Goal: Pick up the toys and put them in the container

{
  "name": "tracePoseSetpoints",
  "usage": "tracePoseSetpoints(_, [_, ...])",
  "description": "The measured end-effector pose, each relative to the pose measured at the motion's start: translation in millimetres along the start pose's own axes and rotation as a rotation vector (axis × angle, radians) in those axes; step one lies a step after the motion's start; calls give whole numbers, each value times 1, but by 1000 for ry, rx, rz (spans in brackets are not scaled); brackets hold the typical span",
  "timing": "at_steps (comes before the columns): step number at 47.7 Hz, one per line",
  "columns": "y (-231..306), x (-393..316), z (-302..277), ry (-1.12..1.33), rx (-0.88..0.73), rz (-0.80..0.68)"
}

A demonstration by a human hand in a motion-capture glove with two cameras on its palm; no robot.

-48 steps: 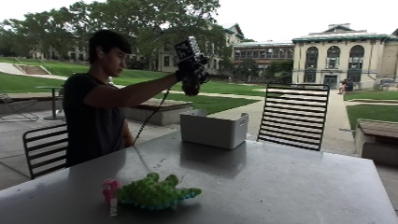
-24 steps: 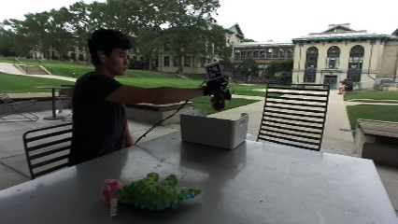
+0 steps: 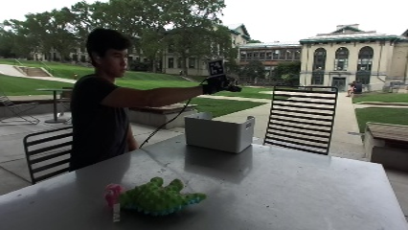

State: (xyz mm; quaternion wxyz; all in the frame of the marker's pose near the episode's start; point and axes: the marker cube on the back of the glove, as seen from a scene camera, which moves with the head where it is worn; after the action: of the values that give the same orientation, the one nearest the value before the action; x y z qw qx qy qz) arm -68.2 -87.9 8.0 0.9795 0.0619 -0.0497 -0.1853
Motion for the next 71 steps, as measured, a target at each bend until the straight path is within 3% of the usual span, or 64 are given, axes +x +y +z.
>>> tracePoseSetpoints(9, [30,-15,-26,-45,16,-77])
tracePoseSetpoints(17, [69,76,-30,34,22,-155])
tracePoseSetpoints(22, [82,171,-19,211,9,274])
tracePoseSetpoints(29, [117,297,-9,245,3,418])
tracePoseSetpoints(34, [144,335,0,230,-4,513])
tracePoseSetpoints(54, [201,483,105,173,-164,714])
tracePoseSetpoints(71, [218,506,153,139,-263,789])
